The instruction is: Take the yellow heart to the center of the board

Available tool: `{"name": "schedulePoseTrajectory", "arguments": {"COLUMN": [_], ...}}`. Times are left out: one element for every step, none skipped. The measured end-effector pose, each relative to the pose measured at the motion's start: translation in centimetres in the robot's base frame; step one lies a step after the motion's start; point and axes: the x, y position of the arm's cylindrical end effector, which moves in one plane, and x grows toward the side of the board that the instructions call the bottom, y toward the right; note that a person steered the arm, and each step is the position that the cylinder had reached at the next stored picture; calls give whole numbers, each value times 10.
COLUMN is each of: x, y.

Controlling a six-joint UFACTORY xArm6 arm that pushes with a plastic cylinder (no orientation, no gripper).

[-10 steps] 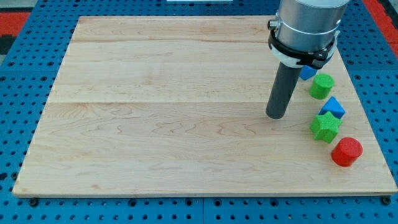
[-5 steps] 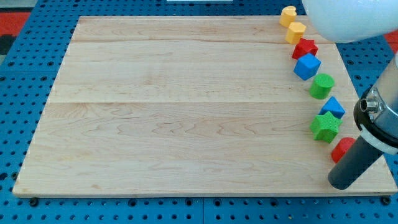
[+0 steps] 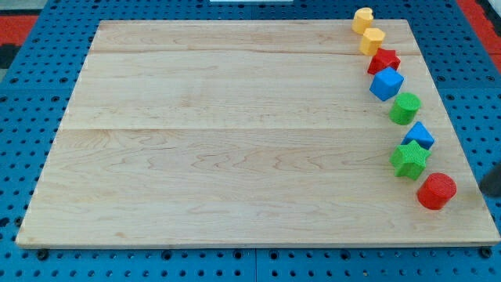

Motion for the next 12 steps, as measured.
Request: {"name": "schedulePoseTrajectory", "arguments": {"x": [-65, -117, -185, -213, -274, -323, -339, -339, -339, -339, -339, -334], "y": [21, 36, 35, 36, 36, 32, 26, 14, -10, -36, -47, -62]}}
